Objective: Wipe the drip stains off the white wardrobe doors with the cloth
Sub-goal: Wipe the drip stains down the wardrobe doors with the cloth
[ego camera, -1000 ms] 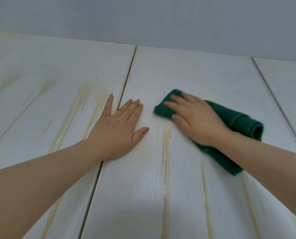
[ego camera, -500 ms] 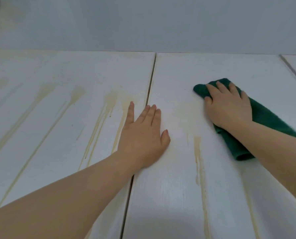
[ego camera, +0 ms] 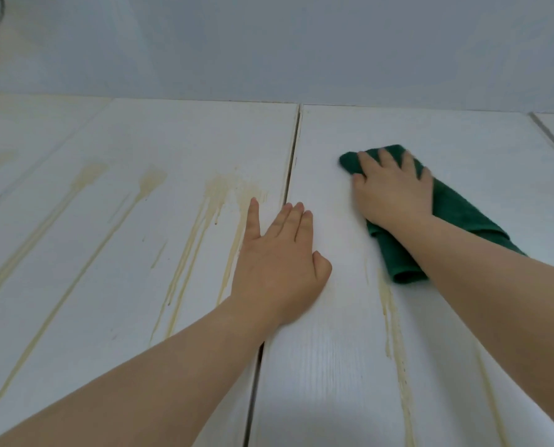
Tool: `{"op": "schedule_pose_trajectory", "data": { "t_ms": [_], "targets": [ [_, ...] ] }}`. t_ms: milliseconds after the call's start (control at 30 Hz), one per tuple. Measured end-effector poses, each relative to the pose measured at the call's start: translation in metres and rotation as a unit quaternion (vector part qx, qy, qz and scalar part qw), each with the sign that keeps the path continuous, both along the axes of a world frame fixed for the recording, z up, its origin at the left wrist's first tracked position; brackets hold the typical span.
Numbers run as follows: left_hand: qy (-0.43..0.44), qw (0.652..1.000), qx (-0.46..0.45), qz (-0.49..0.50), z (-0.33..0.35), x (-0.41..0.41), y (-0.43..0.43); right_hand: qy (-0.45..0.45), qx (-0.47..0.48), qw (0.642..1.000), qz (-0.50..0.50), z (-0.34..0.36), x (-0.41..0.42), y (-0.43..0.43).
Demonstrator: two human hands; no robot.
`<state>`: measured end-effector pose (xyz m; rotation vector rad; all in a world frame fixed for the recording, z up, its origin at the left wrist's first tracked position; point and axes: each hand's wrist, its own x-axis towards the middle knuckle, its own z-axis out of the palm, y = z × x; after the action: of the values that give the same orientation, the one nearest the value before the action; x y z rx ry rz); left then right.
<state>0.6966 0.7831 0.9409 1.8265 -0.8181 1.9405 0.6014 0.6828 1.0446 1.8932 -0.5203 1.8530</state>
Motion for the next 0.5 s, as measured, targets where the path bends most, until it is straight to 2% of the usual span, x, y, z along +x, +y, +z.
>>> {"op": "schedule_pose_trajectory", "data": {
  "t_ms": [133,200,267,333,433,500],
  "targets": [
    [-0.009,1.0,-0.02,-0.017,-0.002,-0.001,0.001,0.133,-0.154,0.979,0.009,-0.014,0.015,0.019],
    [-0.041,0.997,-0.058,-0.032,-0.006,-0.002,0.001,0.129,-0.132,0.983,0.005,0.001,0.011,0.018],
    [-0.088,0.99,-0.094,-0.05,-0.007,0.003,-0.003,0.081,-0.062,0.995,0.019,0.014,0.012,0.017],
    [-0.102,0.988,-0.094,-0.062,-0.008,0.004,-0.003,0.057,-0.041,0.997,0.021,0.015,0.022,0.024],
    [-0.115,0.988,-0.09,-0.056,-0.008,0.003,0.002,0.109,-0.108,0.988,0.032,0.0,0.025,0.032],
    [-0.066,0.995,-0.05,-0.053,-0.008,-0.006,0.01,0.17,-0.158,0.972,0.041,-0.013,0.015,0.025]
  ]
}}
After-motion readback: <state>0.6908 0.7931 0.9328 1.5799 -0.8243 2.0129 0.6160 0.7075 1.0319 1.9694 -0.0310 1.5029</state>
